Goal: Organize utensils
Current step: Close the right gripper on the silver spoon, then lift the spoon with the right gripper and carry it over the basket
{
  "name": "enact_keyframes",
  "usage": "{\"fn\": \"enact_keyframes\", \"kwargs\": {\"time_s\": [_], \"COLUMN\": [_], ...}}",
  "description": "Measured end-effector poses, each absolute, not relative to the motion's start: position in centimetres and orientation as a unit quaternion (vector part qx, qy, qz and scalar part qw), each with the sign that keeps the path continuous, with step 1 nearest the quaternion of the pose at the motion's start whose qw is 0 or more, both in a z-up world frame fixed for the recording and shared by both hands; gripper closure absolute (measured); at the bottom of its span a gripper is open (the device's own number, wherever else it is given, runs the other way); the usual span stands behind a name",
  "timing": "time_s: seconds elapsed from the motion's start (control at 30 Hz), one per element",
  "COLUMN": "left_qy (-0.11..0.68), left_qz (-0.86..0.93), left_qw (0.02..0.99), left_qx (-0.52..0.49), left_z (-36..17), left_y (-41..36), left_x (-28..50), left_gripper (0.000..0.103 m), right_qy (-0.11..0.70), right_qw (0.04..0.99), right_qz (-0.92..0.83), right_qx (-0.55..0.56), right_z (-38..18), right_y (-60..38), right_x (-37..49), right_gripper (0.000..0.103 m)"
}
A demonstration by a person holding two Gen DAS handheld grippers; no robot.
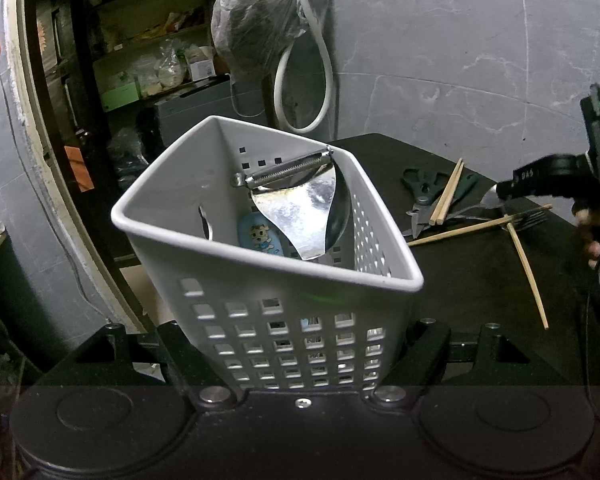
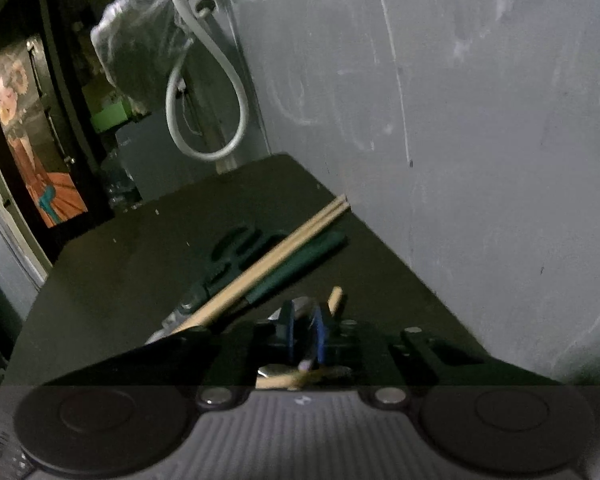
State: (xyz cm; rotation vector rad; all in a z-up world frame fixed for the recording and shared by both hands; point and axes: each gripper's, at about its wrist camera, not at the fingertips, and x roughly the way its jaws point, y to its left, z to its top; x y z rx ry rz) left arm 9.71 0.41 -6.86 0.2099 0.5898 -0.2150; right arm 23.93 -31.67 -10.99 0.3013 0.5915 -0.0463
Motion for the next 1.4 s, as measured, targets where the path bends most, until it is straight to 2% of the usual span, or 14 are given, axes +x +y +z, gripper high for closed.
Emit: {"fn": "enact_keyframes", "kwargs": {"time_s": [0.37, 0.77, 1.2, 1.4], "left_qy": [0.284, 0.274, 0.266, 0.266], "left_qz": [-0.113, -0.123, -0.129, -0.129], "left_qw": [0.947, 0.948, 0.95, 0.95], "left_qx": [0.102, 0.101, 0.098, 0.098], "left_z": [-7.1, -7.5, -7.7, -7.7], "left_y": [0.8, 1.4, 1.9, 1.9], "left_x": [9.7, 9.5, 9.1, 9.1], "left_gripper": [0.024, 0.025, 0.025, 0.025], "right_qy": [0.221, 0.182, 0.049, 0.015], "right_qw": [0.967, 0.98, 0.983, 0.974], "right_qz": [0.017, 0.048, 0.166, 0.22], "right_qx": [0.129, 0.057, 0.069, 0.046], "right_z": [-5.6, -1.0, 9.5, 12.2], "right_y": [-30.0, -26.4, -22.7, -20.1], "right_x": [22.2, 19.6, 13.9, 13.2], "right_gripper": [0.102, 0.102, 0.102, 0.102]}}
